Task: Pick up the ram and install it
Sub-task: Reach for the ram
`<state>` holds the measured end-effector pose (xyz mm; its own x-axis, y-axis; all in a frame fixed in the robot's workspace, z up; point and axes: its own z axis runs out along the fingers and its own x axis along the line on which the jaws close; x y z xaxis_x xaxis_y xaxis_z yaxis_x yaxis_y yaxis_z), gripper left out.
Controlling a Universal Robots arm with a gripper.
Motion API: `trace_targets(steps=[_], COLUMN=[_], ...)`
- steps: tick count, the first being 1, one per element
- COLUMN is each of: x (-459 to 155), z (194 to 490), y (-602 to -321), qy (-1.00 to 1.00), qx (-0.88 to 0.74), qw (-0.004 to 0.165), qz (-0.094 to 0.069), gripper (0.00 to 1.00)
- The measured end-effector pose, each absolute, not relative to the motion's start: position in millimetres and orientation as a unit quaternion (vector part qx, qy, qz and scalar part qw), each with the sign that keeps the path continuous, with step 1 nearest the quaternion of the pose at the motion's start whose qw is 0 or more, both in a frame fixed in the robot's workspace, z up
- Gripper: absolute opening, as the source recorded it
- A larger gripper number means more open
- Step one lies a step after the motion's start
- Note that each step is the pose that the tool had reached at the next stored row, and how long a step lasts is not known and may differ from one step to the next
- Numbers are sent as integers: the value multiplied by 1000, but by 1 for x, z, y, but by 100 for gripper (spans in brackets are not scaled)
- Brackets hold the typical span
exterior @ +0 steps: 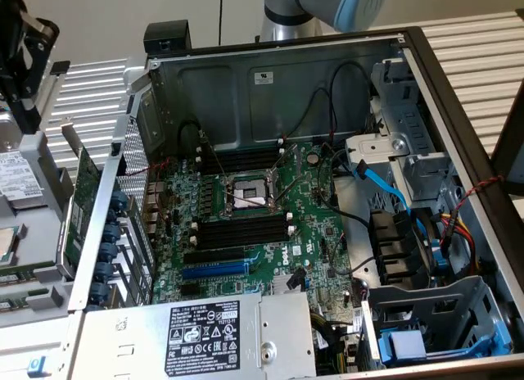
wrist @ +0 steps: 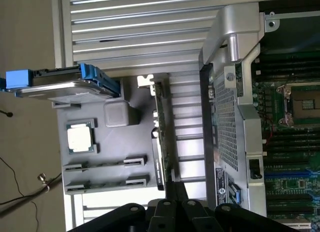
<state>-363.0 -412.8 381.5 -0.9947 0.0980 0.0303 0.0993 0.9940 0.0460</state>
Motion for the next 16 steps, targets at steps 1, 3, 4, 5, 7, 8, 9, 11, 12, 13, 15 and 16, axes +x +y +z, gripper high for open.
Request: trace_targets(steps=[1, 3, 4, 5, 7, 8, 9, 11, 12, 13, 15, 16], x=[-366, -372, -376, -380, -388, -391, -396, -405, -409, -413, -422, -426], z=[381, 380, 380, 380, 379, 379, 379, 379, 379, 379, 379, 379], y=[-413, -414, -414, -414, -415, -415, -416, -417, -417, -417, -418, -419], qy=[-998, -998, -998, -998, -998, -998, -998, -998, -998, -998, -998, -998], qx=[-49, -49, -49, -49, -49, -49, -49, -49, -49, -49, -49, -49], qw=[12, 8, 6, 5, 4, 4, 4, 3, 3, 3, 2, 2], qz=[-24, -24, -24, -24, -24, -24, -25, -25, -25, -25, -25, -25], gripper=[11, 11, 11, 11, 11, 11, 11, 11, 11, 11, 11, 11])
